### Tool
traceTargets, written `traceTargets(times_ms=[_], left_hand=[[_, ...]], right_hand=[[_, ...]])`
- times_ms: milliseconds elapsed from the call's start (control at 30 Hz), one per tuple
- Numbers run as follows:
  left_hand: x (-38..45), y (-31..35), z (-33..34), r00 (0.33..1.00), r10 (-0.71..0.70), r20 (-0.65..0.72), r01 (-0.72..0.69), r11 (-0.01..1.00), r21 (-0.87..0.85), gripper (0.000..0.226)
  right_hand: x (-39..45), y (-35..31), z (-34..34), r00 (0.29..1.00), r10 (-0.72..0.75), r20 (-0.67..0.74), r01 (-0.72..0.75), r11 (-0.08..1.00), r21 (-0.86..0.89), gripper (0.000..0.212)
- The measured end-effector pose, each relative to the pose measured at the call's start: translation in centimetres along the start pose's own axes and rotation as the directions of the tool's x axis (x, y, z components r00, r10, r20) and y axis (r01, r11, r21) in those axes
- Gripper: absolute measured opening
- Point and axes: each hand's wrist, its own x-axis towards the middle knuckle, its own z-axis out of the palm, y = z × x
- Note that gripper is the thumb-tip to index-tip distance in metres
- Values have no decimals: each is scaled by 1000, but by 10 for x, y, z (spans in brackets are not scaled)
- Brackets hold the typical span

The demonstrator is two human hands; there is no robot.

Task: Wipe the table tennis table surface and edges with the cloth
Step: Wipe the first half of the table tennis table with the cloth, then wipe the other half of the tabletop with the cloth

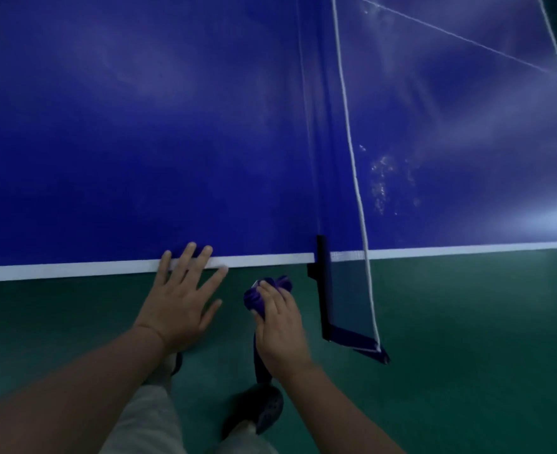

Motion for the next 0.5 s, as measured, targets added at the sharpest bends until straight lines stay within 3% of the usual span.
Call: traceTargets(times_ms=[200,500], left_hand=[[-32,69,24,1000,-15,13,15,999,39,77],[-61,259,73,999,10,53,-9,1000,-23,65]], right_hand=[[-79,80,5,995,8,100,-11,1000,24,48],[-189,222,-52,991,99,-88,-86,986,141,44]])
